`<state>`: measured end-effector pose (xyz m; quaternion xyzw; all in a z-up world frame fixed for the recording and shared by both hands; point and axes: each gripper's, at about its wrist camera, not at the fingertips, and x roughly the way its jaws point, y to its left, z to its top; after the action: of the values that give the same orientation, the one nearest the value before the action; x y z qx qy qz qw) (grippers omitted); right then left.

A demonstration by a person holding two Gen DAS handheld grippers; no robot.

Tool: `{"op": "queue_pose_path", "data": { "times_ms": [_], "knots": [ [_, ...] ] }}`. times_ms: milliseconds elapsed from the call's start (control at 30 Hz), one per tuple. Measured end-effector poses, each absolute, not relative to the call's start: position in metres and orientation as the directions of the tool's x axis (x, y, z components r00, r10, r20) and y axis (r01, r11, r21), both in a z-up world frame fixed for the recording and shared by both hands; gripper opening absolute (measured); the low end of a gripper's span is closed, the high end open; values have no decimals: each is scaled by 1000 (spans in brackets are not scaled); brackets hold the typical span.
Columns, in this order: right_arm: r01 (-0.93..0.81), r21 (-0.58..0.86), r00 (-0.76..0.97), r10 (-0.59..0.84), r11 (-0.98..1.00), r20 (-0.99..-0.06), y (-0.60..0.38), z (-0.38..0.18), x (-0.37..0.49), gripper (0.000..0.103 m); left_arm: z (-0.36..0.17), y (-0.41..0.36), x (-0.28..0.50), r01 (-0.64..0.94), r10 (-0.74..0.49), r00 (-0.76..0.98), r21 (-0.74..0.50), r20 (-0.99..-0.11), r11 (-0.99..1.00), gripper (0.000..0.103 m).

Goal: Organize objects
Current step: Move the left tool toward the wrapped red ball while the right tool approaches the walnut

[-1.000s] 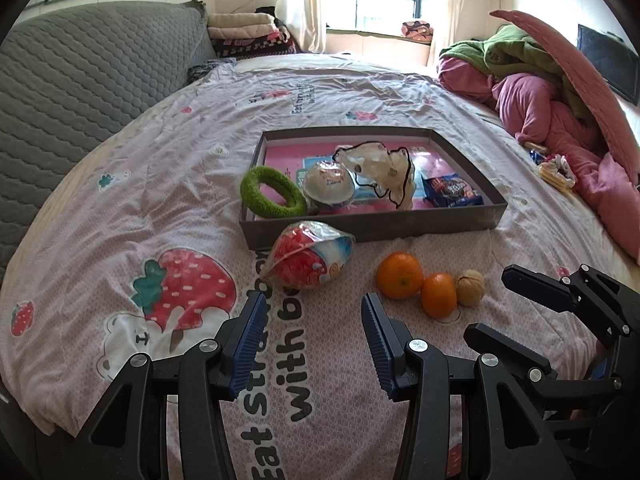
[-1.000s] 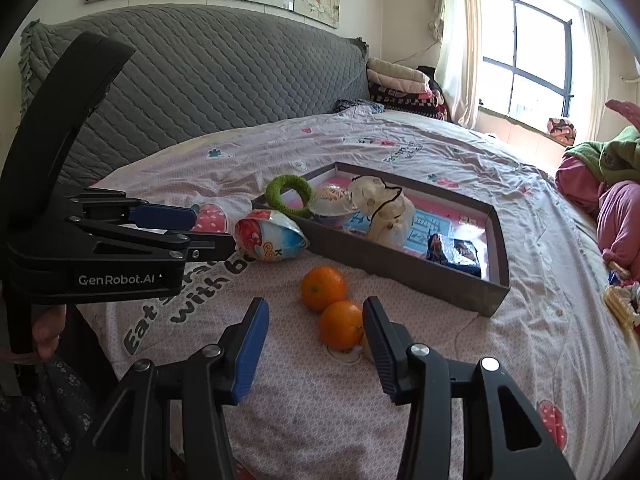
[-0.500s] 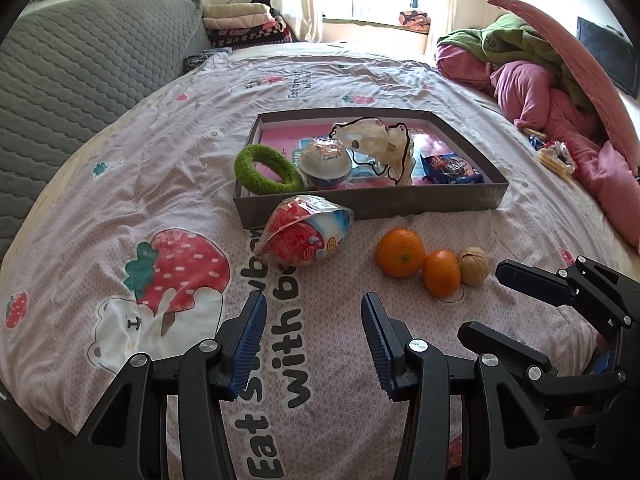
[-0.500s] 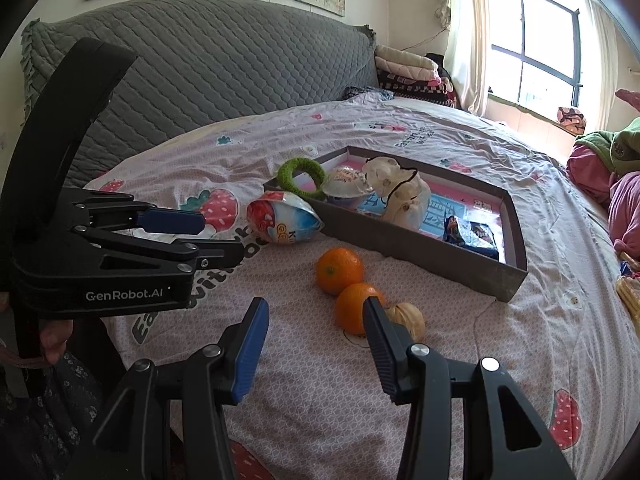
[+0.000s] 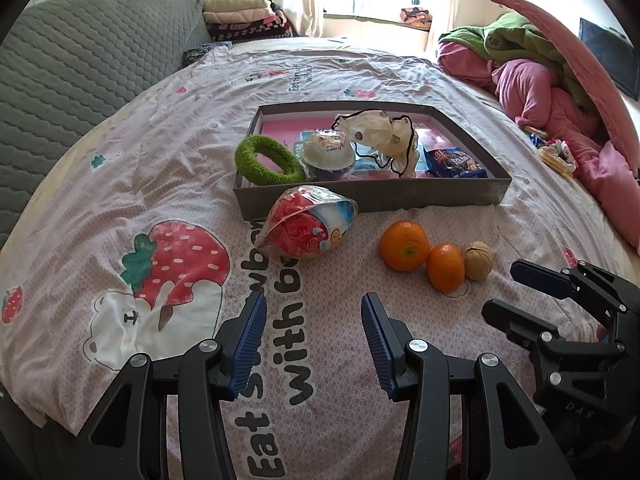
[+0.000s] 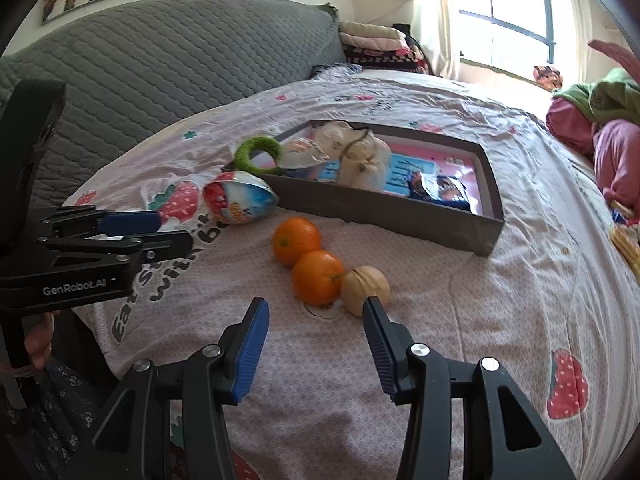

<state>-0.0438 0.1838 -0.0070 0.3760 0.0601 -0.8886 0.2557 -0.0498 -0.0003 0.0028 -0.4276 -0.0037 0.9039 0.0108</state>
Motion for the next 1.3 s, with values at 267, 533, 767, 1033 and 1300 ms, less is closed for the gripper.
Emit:
{"op": "queue_pose_path", "data": {
  "times_ms": [267, 533, 767, 1033, 1300],
  "knots": [
    [452, 119, -582, -394, -884, -711, 195, -11, -49, 49, -2, -2, -51, -11, 24, -624, -22, -781, -1000, 51],
    [421, 111, -583, -363, -900, -727, 199, -16, -55, 49, -9, -8, -57, -4, 33, -618, -39, -785, -999, 51],
    [418, 97, -582, -348, -903, -735, 199, -19, -60, 49, -16, -18, -62, 2, 55, -619, -72, -783, -997, 51],
    [417, 90, -571, -338, -904, -749, 197, -23, -63, 49, -22, -27, -67, -10, 93, -628, -111, -773, -994, 51],
    [421, 87, -562, -335, -903, -756, 194, -26, -64, 49, -25, -26, -72, -48, 103, -650, -94, -753, -994, 51]
  ]
}}
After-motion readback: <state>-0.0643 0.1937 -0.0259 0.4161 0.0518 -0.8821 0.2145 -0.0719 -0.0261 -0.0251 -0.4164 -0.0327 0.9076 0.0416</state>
